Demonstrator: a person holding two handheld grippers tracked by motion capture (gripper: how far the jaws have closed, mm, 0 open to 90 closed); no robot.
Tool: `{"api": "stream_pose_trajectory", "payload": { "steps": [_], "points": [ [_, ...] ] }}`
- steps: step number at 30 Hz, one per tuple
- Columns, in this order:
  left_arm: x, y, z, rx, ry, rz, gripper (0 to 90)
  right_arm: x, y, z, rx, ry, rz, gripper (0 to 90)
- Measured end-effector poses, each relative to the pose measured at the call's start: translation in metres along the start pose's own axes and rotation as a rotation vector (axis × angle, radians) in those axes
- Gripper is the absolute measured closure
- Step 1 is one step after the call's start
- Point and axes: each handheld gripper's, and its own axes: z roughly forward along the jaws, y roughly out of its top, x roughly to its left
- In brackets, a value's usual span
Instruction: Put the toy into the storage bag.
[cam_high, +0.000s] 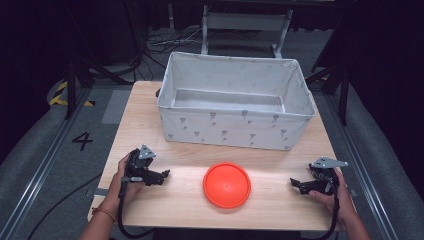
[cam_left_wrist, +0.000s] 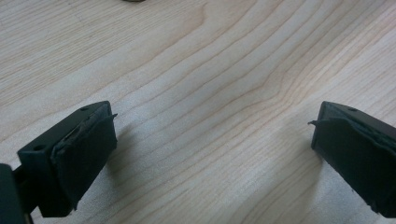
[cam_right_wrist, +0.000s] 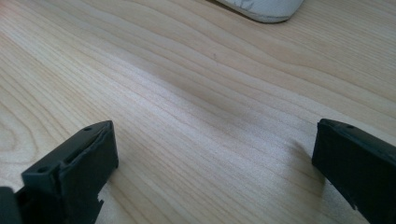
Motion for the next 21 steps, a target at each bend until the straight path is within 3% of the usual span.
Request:
{"api": "stream_pose_trajectory", "payload": {
  "steps": [9, 12, 14, 18, 21],
  "points": [
    [0.002, -0.003, -0.002, -0.002, -0.015, 0.019, 0.5, -0.001, -0.001, -0.002, 0.008, -0.011, 0.014, 1.3],
    [0.003, -0.004, -0.003, 0.0, -0.031, 0.027, 0.5, 0.002, 0.0, -0.005, -0.005, 0.001, 0.014, 16.6],
    [0.004, -0.004, -0.004, 0.0, -0.037, 0.034, 0.4, 0.004, 0.002, -0.006, -0.007, 0.036, 0.009, 17.9],
    [0.005, -0.005, -0.005, 0.003, -0.045, 0.049, 0.4, 0.017, 0.01, -0.007, -0.007, 0.049, -0.019, 19.0],
    [0.005, -0.005, -0.005, 0.003, -0.046, 0.05, 0.3, 0.031, 0.021, -0.007, -0.024, 0.091, -0.054, 20.1]
  ]
}}
